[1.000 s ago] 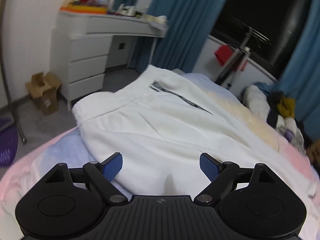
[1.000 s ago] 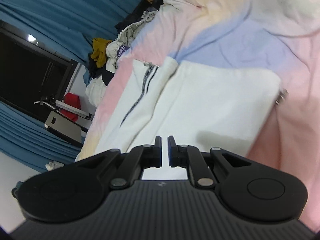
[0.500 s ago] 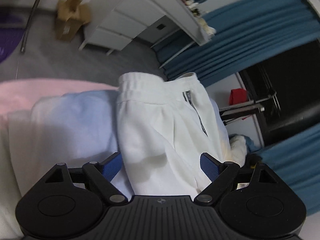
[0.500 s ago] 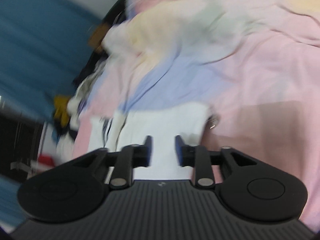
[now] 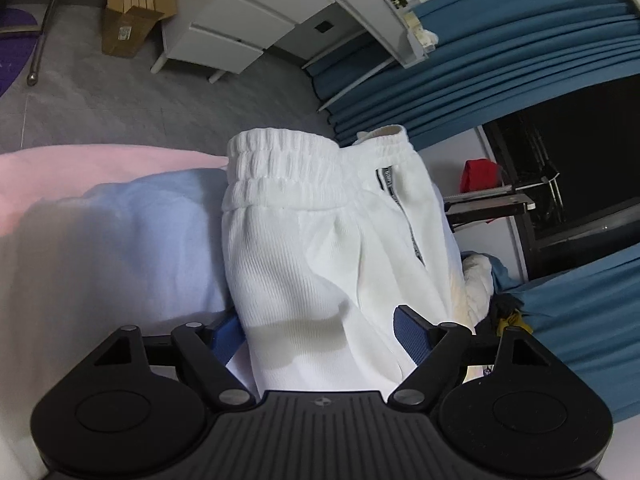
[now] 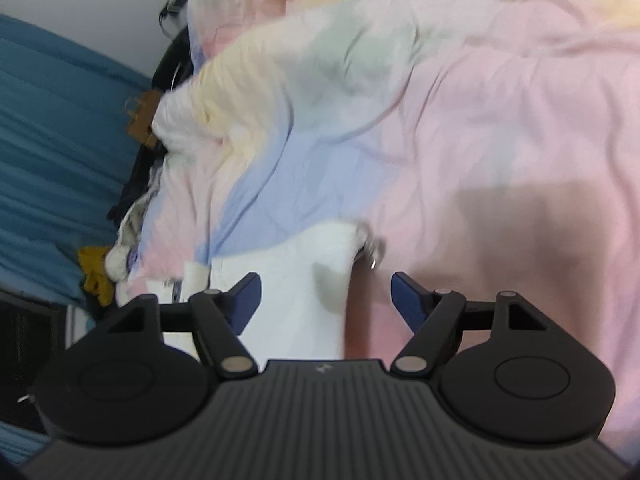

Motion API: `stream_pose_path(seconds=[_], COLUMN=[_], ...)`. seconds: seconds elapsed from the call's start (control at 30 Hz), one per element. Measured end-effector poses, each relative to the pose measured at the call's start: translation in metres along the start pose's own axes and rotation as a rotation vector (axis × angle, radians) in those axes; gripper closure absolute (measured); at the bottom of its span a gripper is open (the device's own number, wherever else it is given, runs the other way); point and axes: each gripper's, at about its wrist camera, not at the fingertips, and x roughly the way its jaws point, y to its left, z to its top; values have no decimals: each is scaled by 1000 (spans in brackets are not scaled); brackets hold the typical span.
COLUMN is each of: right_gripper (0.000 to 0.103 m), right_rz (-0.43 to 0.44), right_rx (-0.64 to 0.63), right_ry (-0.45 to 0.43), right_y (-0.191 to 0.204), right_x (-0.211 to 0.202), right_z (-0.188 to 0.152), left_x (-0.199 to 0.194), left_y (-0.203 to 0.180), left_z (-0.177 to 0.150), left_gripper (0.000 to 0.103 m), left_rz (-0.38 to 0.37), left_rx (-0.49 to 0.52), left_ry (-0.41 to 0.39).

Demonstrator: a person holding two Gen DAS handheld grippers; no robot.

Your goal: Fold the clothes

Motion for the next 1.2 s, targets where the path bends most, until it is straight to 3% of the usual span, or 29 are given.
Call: stream_pose_path(seconds=[0.13, 0.23, 0.4, 0.57, 0.63, 0.7, 0.73, 0.8, 0.87, 0.93, 1.07, 1.2], right_gripper=[29, 29, 29, 30, 40, 63, 68, 88, 92, 93, 94, 95], right_rz=[42, 67, 262, 169, 121, 89, 82, 89, 108, 134, 201, 255], right_rx=[99, 103, -29, -13, 23, -3, -29, -58, -74, -78, -99, -129], right_ry=[205, 258, 196, 165, 146, 104, 89, 62, 42, 30, 0, -27], right_y=[-8, 2, 34, 25, 15, 15, 18, 22, 24, 24, 27, 30], right_x=[45, 67, 58, 59, 63, 60, 58, 53, 47, 40, 22, 6], right_z=[-5, -9, -8, -4, -1, 0, -1, -1, -1, 2, 4, 7], left_x=[5, 3, -4, 3, 6, 9, 11, 15, 19, 21, 17, -2], left_y=[3, 3, 9, 10, 7, 5, 7, 15, 24, 31, 37, 33], left_z=[0, 0, -1, -1, -2, -3, -3, -2, -2, -2, -3, -5], left_gripper=[22, 22, 25, 29, 34, 40, 47, 60, 77, 87, 93, 94], left_rz=[-36, -82, -199, -194, -186, -186, -206, -255, -275, -269, -272, -276], left_rx=[-30, -45, -101, -114, -106, -113, -147, -215, -271, -305, -317, -255], left_ry=[-4, -15, -21, -8, -7, -6, -5, 6, 25, 37, 26, -31])
